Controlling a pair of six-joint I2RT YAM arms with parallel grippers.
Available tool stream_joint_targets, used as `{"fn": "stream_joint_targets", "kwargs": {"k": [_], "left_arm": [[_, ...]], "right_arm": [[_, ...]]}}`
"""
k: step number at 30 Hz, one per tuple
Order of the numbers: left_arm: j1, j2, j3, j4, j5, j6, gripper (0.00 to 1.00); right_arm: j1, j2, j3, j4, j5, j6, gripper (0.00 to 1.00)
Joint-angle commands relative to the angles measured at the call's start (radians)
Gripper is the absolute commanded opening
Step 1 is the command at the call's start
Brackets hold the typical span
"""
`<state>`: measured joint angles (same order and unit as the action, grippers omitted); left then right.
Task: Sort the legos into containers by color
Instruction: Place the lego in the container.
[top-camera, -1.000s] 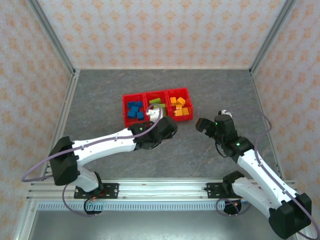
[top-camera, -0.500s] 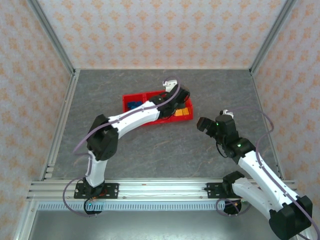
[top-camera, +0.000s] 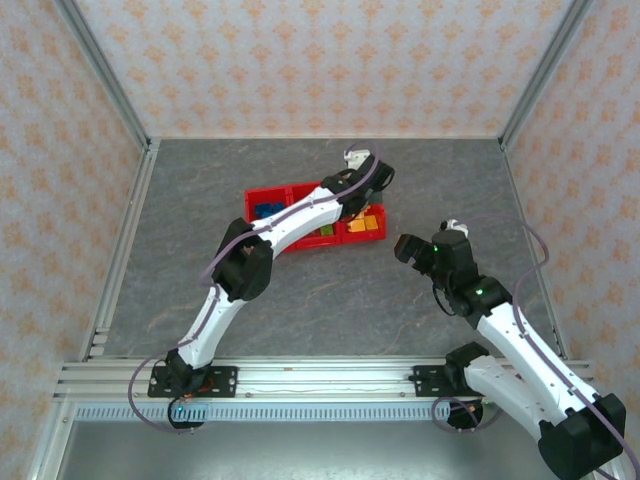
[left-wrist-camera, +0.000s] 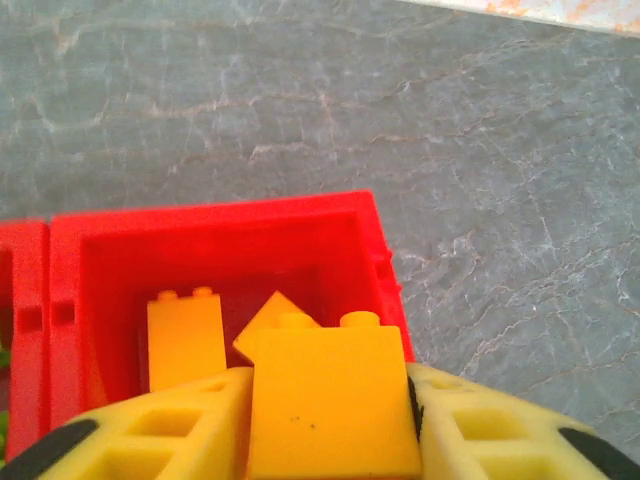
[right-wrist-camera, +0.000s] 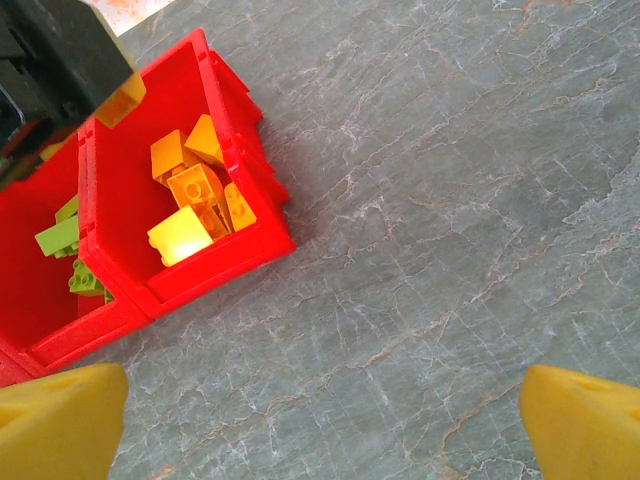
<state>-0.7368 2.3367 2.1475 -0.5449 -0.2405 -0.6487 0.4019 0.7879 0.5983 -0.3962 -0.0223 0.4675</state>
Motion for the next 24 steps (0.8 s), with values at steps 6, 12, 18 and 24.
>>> {"fn": "stream_joint_targets", "kwargs": {"k": [6,12,18,24], "left_arm": [[0.015,0.005,0.030,-0.085,-0.026,0.008,0.81],[0.024,-0.067,0.004,-0.082,0.003,0.018,0.93],[0.034,-0.212,-0.137,0.006,0.066,0.026,0.99],[0.039,-0.378,-0.308,0.113,0.078,0.038,0.99]], "right_arm": [[-0.004,-0.001,-0.009,-0.003,0.028,-0.017,1.00],[-0.005,-0.001,-0.012,0.001,0.027,-0.020,1.00],[-0.004,0.004,-0.018,0.012,0.032,-0.027,1.00],[-0.005,0.035,-0.011,0.029,0.053,-0.055,1.00]]}}
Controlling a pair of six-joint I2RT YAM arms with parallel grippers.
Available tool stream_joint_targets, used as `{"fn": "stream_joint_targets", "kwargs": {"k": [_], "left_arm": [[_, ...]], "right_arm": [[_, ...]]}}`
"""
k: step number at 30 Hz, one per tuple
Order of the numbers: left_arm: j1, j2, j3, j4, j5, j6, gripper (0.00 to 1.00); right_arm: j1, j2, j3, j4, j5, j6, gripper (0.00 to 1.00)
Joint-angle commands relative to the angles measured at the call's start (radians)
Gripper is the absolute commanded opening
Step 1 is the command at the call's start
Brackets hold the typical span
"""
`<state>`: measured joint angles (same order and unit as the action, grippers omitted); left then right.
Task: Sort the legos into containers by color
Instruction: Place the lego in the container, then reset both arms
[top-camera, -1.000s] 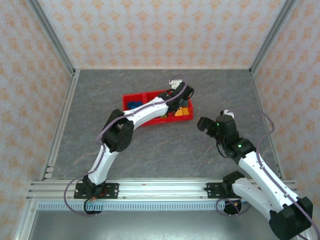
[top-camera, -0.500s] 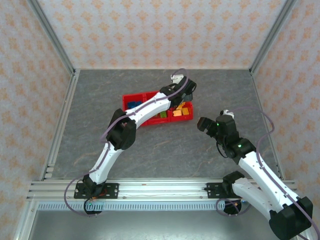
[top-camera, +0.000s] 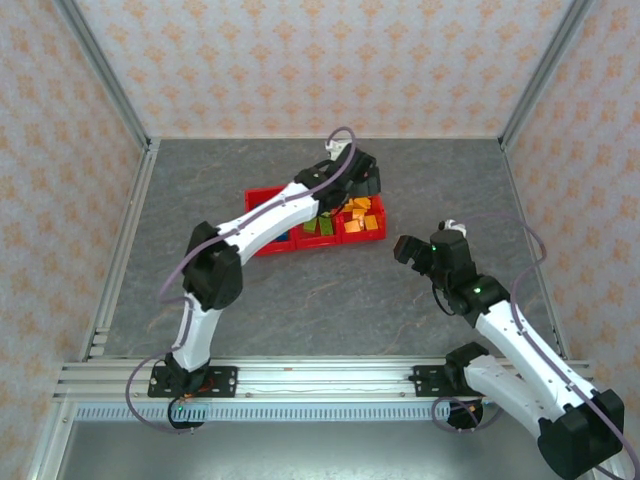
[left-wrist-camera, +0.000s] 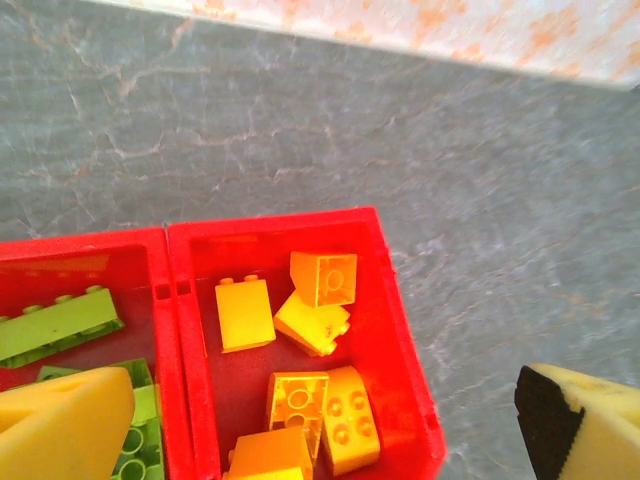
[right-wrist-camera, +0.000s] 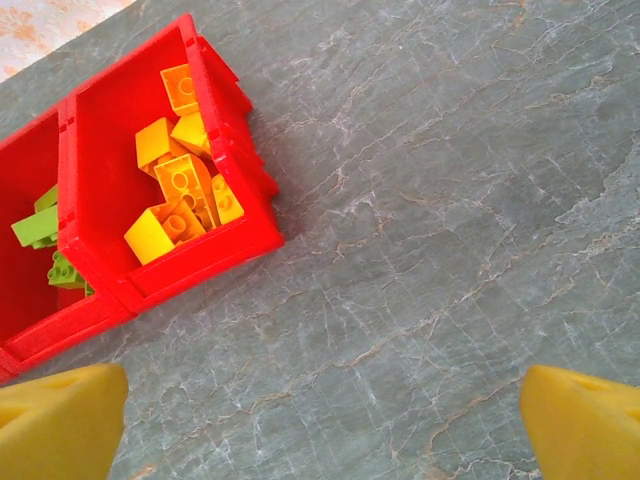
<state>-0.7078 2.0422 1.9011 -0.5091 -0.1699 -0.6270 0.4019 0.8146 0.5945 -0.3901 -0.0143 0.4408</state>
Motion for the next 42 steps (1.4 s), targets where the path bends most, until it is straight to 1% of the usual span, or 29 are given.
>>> {"fn": "stream_joint_targets", "kwargs": {"k": [1,3,5,7,9,12,15,16,17,19,23,25,26,27,29,31,32,34,36,39,41,42], "left_arm": [[0.013,-0.125,-0.121,0.121,-0.003,0.013,0.99],[0.035,-0.235,-0.253,0.219,0.012,0.002,0.98],[0.073,-0.347,-0.403,0.332,0.031,0.002,0.96],[0.102,-0.456,-0.551,0.435,-0.005,0.016,0.97],[0.131,-0.562,-0.703,0.531,-0.080,0.034,0.99],[0.209,-0.701,-0.959,0.722,-0.105,0.035,0.99],[0.278,-0.800,-1.238,0.985,-0.141,0.075,1.00],[0.294,-0.831,-1.329,1.093,-0.162,0.087,0.99],[0.307,-0.851,-1.397,1.173,-0.176,0.104,0.99],[0.335,-0.885,-1.524,1.308,-0.221,0.145,0.99],[0.363,-0.918,-1.664,1.455,-0.292,0.263,0.99],[0.364,-0.931,-1.722,1.539,-0.331,0.360,0.99],[0.365,-0.937,-1.747,1.583,-0.356,0.392,0.99],[0.373,-0.948,-1.778,1.647,-0.372,0.404,0.99],[0.384,-0.970,-1.823,1.743,-0.358,0.484,0.99],[0.388,-0.986,-1.835,1.759,-0.379,0.574,0.99],[0.393,-0.994,-1.836,1.754,-0.390,0.596,0.99],[0.408,-1.010,-1.843,1.721,-0.375,0.656,0.99],[0.426,-1.019,-1.859,1.698,-0.379,0.667,0.99],[0.456,-0.998,-1.915,1.763,-0.366,0.636,0.99],[0.483,-0.939,-1.943,1.841,-0.339,0.608,1.00],[0.497,-0.892,-1.952,1.921,-0.324,0.607,0.99]], "right_arm": [[-0.004,0.010,-0.007,0.032,0.056,-0.036,1.00],[-0.005,0.008,-0.018,0.067,0.078,-0.063,1.00],[-0.004,0.001,-0.039,0.124,0.128,-0.097,1.00],[-0.005,-0.007,-0.060,0.195,0.198,-0.132,1.00],[-0.005,-0.020,-0.099,0.301,0.258,-0.190,1.00],[-0.005,-0.034,-0.174,0.505,0.327,-0.318,1.00],[-0.006,0.013,-0.234,0.702,0.408,-0.408,1.00],[-0.019,0.050,-0.242,0.755,0.418,-0.428,1.00],[-0.038,0.085,-0.248,0.792,0.403,-0.439,1.00],[-0.099,0.178,-0.262,0.876,0.347,-0.437,1.00],[-0.188,0.323,-0.340,1.115,0.260,-0.435,1.00],[-0.225,0.411,-0.374,1.240,0.239,-0.433,1.00],[-0.240,0.439,-0.367,1.267,0.232,-0.437,1.00],[-0.246,0.447,-0.348,1.247,0.220,-0.448,1.00],[-0.259,0.485,-0.378,1.399,0.185,-0.492,1.00],[-0.275,0.523,-0.366,1.448,0.158,-0.501,1.00],[-0.279,0.535,-0.370,1.481,0.138,-0.512,1.00],[-0.280,0.578,-0.404,1.589,0.089,-0.554,1.00],[-0.281,0.631,-0.444,1.715,0.094,-0.556,1.00],[-0.295,0.722,-0.487,1.893,0.104,-0.538,1.00],[-0.295,0.687,-0.461,1.784,0.097,-0.536,1.00],[-0.299,0.689,-0.453,1.774,0.091,-0.534,1.00]]}}
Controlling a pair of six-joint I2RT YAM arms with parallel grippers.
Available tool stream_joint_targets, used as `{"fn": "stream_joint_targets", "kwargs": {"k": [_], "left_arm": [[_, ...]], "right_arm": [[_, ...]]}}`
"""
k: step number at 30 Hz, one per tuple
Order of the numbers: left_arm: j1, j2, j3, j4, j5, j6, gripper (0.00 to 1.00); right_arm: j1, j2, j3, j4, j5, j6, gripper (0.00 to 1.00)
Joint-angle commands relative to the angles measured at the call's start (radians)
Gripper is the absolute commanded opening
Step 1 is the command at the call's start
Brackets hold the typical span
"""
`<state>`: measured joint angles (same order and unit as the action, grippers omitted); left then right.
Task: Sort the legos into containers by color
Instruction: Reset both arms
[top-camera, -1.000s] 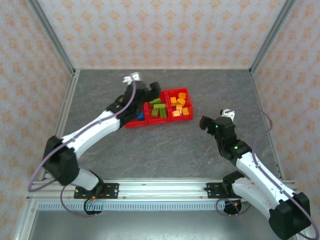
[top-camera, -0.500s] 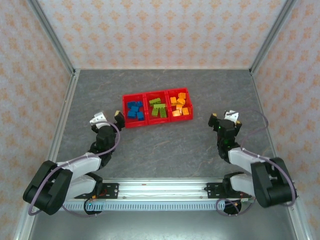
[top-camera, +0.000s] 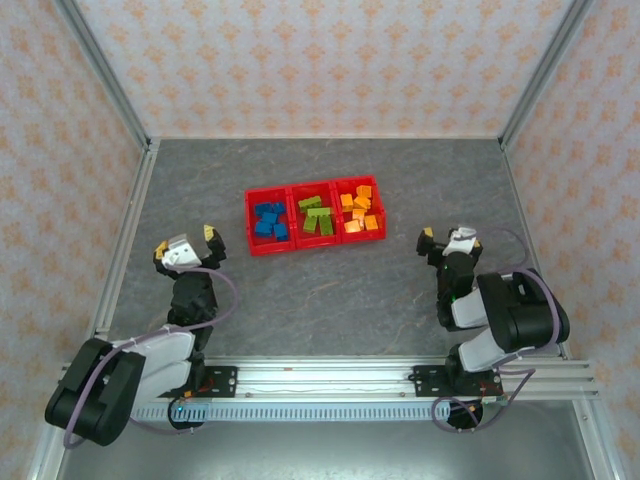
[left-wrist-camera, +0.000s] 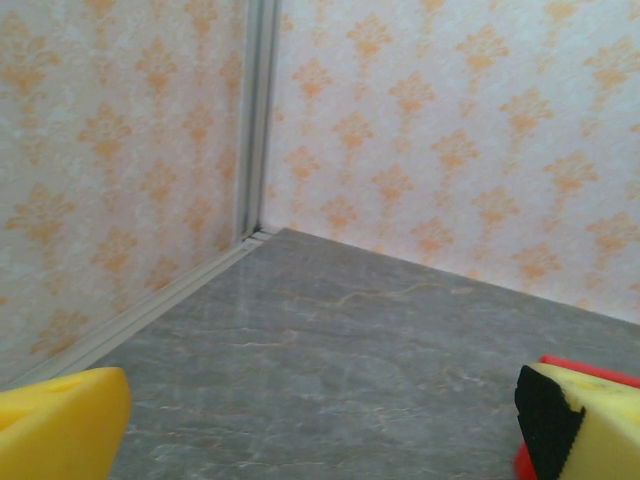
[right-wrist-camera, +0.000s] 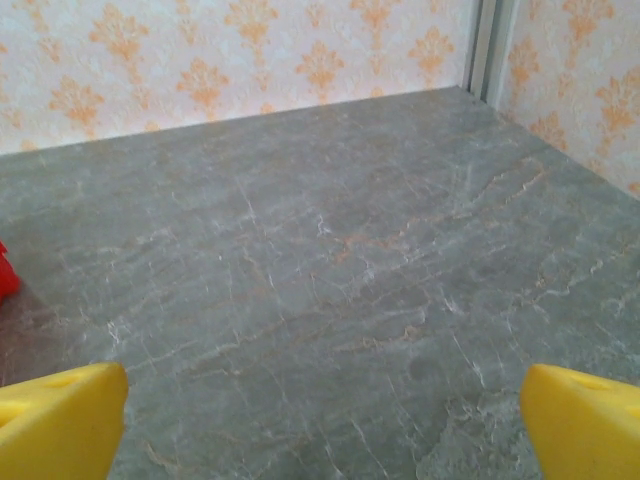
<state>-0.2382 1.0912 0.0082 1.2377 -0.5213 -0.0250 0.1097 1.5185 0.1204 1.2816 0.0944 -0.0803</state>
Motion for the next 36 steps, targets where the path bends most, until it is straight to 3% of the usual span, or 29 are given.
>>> {"fn": "stream_joint_targets", "kwargs": {"k": [1,5,9,13,17,20,36], "left_arm": [[0.030,0.108,-0.069,0.254,0.032,0.014,0.99],[0.061,0.275,-0.054,0.439,0.084,0.072,1.00],[0.151,0.517,-0.008,0.599,0.257,0.047,1.00],[0.158,0.431,0.094,0.285,0.272,0.028,1.00],[0.173,0.444,0.178,0.138,0.211,-0.006,1.00],[0.175,0.461,0.172,0.192,0.204,0.000,1.00],[0.175,0.455,0.179,0.157,0.205,-0.004,1.00]], "right_arm": [[-0.007,0.004,0.020,0.136,-0.007,-0.012,1.00],[-0.009,0.002,0.044,0.084,0.045,0.012,1.00],[-0.010,-0.001,0.060,0.048,0.054,0.020,1.00],[-0.030,0.005,0.090,-0.001,0.027,0.034,1.00],[-0.045,0.003,0.099,-0.025,0.023,0.053,1.00],[-0.045,0.003,0.100,-0.025,0.022,0.053,1.00],[-0.047,0.005,0.103,-0.029,0.018,0.052,1.00]]}}
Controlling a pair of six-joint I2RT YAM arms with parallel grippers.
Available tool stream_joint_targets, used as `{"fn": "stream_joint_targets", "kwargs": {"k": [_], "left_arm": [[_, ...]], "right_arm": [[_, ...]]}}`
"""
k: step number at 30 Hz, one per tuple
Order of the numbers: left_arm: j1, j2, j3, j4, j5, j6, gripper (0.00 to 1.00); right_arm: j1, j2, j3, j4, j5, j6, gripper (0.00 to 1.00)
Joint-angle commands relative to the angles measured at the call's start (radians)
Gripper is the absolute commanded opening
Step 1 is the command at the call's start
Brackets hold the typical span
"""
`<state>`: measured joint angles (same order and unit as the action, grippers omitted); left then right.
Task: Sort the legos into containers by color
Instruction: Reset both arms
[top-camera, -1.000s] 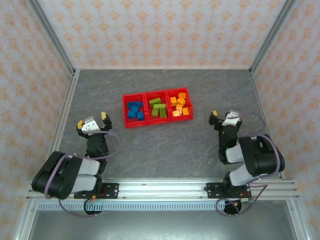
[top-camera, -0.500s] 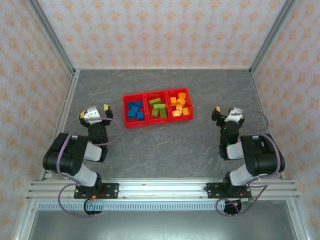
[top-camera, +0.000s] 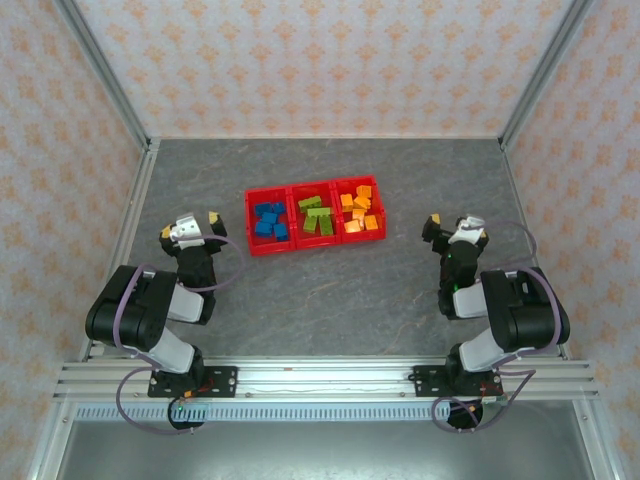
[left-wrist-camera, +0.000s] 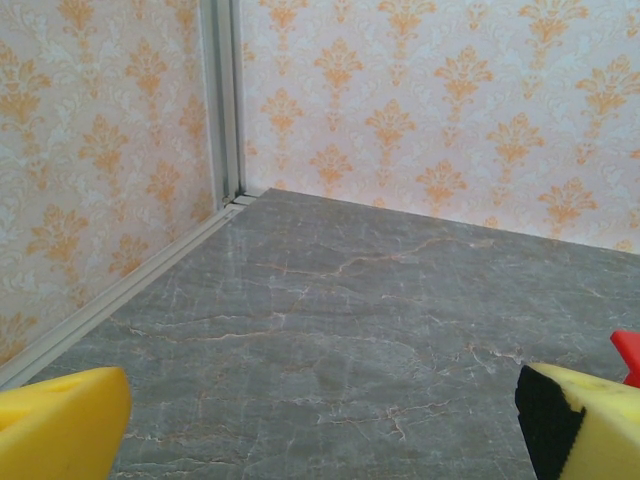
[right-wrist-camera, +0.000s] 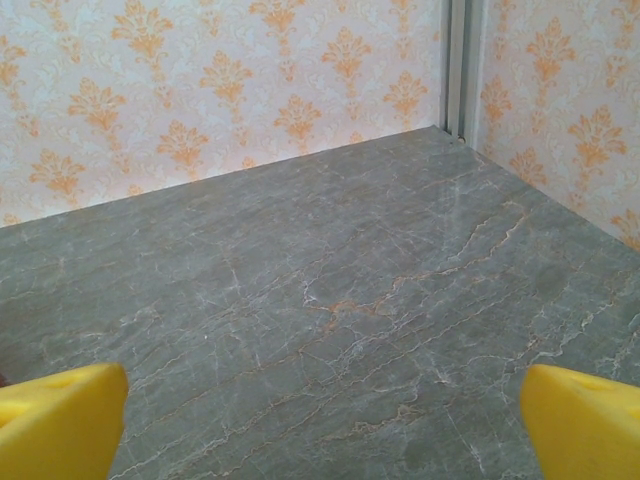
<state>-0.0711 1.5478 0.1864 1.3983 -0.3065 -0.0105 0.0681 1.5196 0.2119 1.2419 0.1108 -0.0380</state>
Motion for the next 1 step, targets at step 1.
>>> {"fn": "stream_joint_targets", "kwargs": {"k": [1], "left_arm": [[0.008,-0.002,0.001,-0.004,-0.010,-0.019,1.00]], "right_arm": [[-0.005,0.003,0.012,0.011,0.000,0.010,1.00]]}}
